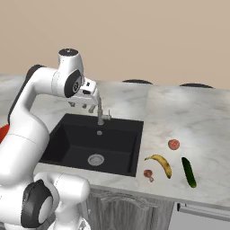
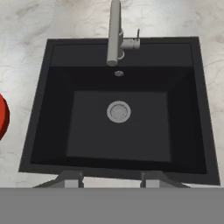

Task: There is a mixed pile of frozen fruits and vegetables on the counter. Locate all the frozen vegetables and place the items in a bowl on the counter. Take all the frozen fruits and defrost them in a running sink.

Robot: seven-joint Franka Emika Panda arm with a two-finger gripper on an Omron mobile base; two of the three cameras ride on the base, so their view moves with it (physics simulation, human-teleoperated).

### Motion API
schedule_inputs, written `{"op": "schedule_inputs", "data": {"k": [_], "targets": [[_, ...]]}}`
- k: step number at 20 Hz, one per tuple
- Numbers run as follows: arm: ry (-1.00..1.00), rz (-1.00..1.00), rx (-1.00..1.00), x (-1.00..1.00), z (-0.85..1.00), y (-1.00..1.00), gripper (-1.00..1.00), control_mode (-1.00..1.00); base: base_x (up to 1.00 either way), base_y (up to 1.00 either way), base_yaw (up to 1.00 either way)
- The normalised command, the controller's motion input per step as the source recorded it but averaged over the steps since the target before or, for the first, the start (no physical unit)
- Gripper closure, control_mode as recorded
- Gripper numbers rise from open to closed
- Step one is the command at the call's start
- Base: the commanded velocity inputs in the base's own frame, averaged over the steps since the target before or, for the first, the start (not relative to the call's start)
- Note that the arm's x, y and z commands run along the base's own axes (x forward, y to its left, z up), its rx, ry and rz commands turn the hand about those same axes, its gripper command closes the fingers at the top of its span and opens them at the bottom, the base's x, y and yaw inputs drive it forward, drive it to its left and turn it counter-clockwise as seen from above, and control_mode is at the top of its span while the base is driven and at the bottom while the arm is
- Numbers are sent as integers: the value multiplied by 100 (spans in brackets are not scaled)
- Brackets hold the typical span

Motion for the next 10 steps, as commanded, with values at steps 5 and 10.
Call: {"op": "schedule_inputs", "data": {"k": [5, 10], "targets": [[0, 0, 0, 0, 0, 0, -100, -100, 0, 0, 0], [0, 0, 0, 0, 0, 0, -100, -100, 0, 0, 0]]}}
